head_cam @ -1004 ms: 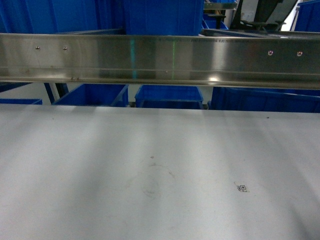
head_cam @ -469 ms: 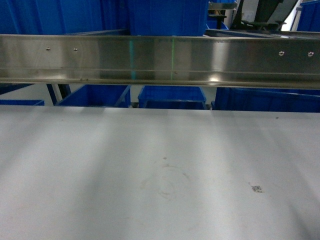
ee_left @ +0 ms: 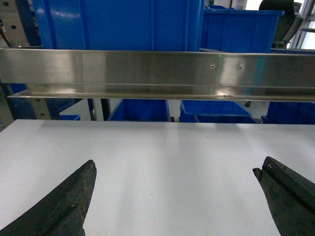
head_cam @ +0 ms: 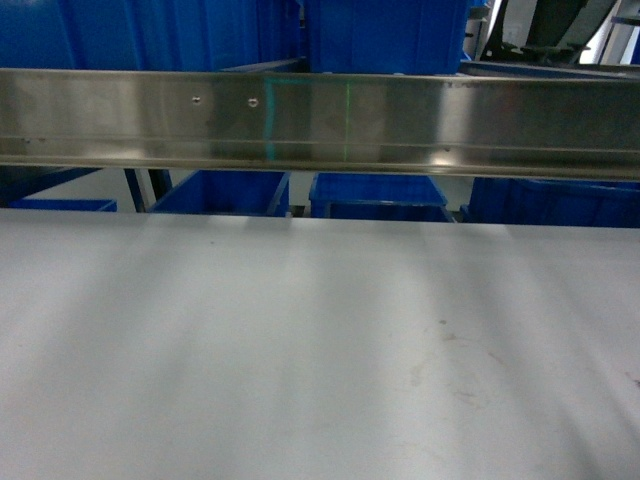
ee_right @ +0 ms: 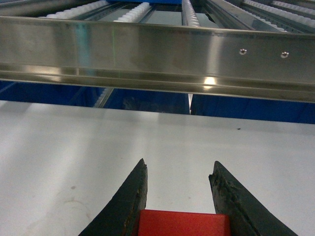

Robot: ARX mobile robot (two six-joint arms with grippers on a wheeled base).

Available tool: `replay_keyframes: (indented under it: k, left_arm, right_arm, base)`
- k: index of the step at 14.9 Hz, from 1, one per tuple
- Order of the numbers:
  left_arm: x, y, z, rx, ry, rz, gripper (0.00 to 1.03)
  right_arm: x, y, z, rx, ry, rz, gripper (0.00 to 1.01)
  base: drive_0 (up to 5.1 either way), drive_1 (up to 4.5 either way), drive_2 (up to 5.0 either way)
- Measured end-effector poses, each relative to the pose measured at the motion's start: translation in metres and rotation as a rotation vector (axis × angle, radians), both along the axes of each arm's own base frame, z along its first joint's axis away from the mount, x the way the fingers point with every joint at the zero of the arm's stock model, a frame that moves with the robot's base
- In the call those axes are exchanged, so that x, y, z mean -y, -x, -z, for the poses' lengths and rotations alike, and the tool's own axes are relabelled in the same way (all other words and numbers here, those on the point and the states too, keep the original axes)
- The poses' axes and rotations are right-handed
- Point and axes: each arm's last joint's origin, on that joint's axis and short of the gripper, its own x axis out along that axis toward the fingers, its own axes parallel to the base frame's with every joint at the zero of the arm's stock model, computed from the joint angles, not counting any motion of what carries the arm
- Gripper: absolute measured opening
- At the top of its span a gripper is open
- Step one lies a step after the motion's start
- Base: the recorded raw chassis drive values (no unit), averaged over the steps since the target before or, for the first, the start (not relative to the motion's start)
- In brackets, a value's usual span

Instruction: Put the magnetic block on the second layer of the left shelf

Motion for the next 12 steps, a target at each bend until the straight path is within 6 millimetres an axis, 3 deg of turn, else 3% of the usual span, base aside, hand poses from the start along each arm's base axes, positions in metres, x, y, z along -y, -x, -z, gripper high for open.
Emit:
replay_keyframes:
  k: [12]
  left_arm:
    - [0.0, 0.0, -0.0002, 0.002, 0.0, -0.002, 0.98]
  right_arm:
    - [0.0, 0.0002, -0.001, 0.004, 0.0, -0.001, 0.33]
  base:
    - [-4.9, 2.45, 2.5]
